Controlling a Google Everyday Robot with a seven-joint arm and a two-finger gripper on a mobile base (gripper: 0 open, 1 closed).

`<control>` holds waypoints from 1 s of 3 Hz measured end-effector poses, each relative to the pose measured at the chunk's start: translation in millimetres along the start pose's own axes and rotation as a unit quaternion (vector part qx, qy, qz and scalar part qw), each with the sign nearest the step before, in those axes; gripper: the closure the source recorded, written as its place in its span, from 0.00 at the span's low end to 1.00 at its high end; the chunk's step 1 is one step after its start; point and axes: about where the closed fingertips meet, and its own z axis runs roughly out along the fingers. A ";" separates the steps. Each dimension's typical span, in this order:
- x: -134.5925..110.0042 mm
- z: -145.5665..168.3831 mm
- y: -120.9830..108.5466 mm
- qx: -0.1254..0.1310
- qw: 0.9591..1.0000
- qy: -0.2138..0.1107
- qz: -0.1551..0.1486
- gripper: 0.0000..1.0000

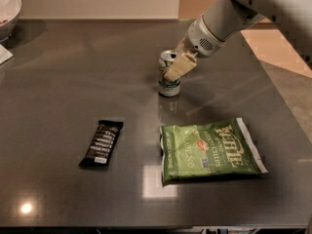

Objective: Move 7up can near rxbar chocolate

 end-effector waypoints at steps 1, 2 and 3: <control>-20.5 0.1 28.6 -0.025 0.999 -0.018 -0.034 1.00; -40.5 1.9 60.9 -0.053 0.996 -0.036 -0.069 1.00; -52.6 5.1 85.0 -0.075 0.992 -0.045 -0.093 1.00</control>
Offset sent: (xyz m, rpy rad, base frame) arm -0.0894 0.0710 0.0302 0.0938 -0.0186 0.2869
